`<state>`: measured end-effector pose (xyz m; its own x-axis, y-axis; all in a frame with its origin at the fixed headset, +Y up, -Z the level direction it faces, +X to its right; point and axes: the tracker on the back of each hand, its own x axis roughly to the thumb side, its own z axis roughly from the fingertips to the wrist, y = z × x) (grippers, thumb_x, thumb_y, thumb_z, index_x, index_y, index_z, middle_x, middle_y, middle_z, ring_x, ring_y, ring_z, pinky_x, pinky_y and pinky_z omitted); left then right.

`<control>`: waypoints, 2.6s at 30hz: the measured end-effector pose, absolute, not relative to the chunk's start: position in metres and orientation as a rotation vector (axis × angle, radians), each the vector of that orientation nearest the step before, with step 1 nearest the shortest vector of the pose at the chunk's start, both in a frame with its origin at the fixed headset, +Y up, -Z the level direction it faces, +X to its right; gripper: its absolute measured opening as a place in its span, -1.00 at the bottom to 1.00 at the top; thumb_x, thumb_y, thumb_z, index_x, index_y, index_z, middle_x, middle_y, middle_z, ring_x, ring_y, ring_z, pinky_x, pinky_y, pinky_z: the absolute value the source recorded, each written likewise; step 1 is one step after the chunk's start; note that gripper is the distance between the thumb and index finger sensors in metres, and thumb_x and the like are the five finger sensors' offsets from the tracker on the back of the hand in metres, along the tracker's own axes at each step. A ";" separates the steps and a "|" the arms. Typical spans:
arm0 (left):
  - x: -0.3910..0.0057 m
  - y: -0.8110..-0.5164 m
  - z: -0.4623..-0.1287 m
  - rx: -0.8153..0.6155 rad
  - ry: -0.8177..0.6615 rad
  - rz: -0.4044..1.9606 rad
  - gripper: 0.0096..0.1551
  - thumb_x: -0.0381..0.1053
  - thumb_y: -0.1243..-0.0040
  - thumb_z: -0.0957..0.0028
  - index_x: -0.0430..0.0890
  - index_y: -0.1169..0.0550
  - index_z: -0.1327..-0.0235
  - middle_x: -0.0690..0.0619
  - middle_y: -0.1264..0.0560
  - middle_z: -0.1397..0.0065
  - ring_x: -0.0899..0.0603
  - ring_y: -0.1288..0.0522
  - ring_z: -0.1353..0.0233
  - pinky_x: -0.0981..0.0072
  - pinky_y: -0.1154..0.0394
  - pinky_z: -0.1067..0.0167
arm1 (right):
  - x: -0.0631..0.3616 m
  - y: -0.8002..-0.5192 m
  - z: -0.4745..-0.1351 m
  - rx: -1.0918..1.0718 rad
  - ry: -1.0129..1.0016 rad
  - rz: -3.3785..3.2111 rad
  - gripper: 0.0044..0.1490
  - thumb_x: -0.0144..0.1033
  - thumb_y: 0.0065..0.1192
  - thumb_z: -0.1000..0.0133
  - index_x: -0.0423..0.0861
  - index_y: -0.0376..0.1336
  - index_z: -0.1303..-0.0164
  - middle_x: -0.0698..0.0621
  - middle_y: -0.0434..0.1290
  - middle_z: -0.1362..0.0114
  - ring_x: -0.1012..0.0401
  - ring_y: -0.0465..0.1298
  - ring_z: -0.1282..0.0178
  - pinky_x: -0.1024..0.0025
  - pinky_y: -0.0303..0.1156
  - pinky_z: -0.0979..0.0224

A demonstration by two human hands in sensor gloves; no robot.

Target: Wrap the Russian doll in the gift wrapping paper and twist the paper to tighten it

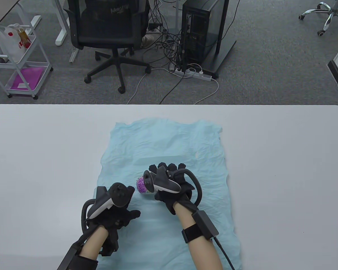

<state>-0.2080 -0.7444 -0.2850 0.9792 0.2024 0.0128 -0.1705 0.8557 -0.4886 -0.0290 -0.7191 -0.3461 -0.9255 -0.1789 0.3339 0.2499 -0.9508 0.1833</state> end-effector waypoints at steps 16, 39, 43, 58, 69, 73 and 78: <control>-0.219 -0.711 -0.279 -0.403 -0.185 0.221 -0.01 0.40 -0.12 0.28 0.36 -0.05 -0.47 0.19 -0.01 -0.72 -0.16 -0.16 -0.75 -0.28 -0.17 -0.56 | 0.036 -0.675 -0.311 -0.497 -0.175 -2.871 0.29 0.22 0.39 0.07 0.13 -0.31 -0.63 0.02 -0.09 -0.82 -0.06 0.10 -0.82 -0.39 -0.07 -0.67; -0.252 -0.764 -0.269 -0.775 -0.445 -0.280 0.19 0.21 -0.53 0.61 0.65 -0.09 -0.25 0.59 0.21 -0.64 0.07 0.20 -0.82 -0.22 0.17 -0.70 | 0.155 -0.752 -0.222 -0.753 -0.519 -2.459 0.11 0.03 0.49 0.16 0.29 -0.09 -0.50 0.24 -0.01 -0.76 0.19 0.15 -0.82 -0.23 0.01 -0.72; -0.259 -0.772 -0.266 -0.771 -0.437 -0.290 0.25 0.19 -0.53 0.57 0.72 0.04 -0.19 0.65 0.33 -0.59 0.14 0.30 -0.79 -0.16 0.21 -0.72 | 0.165 -0.759 -0.221 -0.744 -0.524 -2.522 0.16 0.00 0.51 0.18 0.31 -0.15 -0.50 0.25 -0.08 -0.76 0.20 0.12 -0.82 -0.20 0.02 -0.73; -0.276 -0.785 -0.271 -0.611 -0.368 0.200 -0.44 0.09 -0.29 0.20 0.50 -0.38 -0.04 0.65 -0.01 -0.55 0.22 0.16 -0.76 -0.08 0.20 -0.72 | 0.185 -0.774 -0.229 -0.683 -0.260 -3.156 -0.56 -0.21 0.40 0.03 0.09 0.33 -0.05 0.24 0.27 -0.56 0.15 0.30 -0.62 -0.21 0.12 -0.65; -0.285 -0.771 -0.277 -0.602 -0.370 0.490 -0.63 0.08 -0.31 0.27 0.29 -0.63 0.16 0.46 -0.43 -0.42 0.15 -0.23 -0.68 -0.07 -0.03 -0.66 | 0.197 -0.758 -0.235 -0.732 -0.247 -3.383 -0.57 -0.10 0.42 0.10 0.09 0.43 0.04 0.23 0.48 -0.41 0.18 0.54 -0.45 -0.23 0.27 -0.53; -0.287 -0.764 -0.276 -0.620 -0.406 0.560 -0.64 0.09 -0.32 0.29 0.26 -0.67 0.19 0.37 -0.55 -0.35 0.05 -0.43 -0.58 -0.02 -0.23 -0.58 | 0.201 -0.743 -0.236 -0.785 -0.299 -3.487 -0.58 -0.07 0.44 0.11 0.05 0.46 0.08 0.17 0.58 -0.28 0.18 0.65 -0.24 -0.23 0.33 -0.49; -0.289 -0.757 -0.274 -0.687 -0.445 0.601 -0.64 0.09 -0.32 0.29 0.23 -0.69 0.20 0.31 -0.61 -0.30 0.00 -0.54 -0.49 0.05 -0.33 -0.53 | 0.205 -0.726 -0.237 -0.864 -0.474 -3.616 -0.57 -0.07 0.44 0.10 -0.02 0.48 0.10 0.07 0.63 -0.17 0.16 0.68 -0.05 -0.22 0.36 -0.47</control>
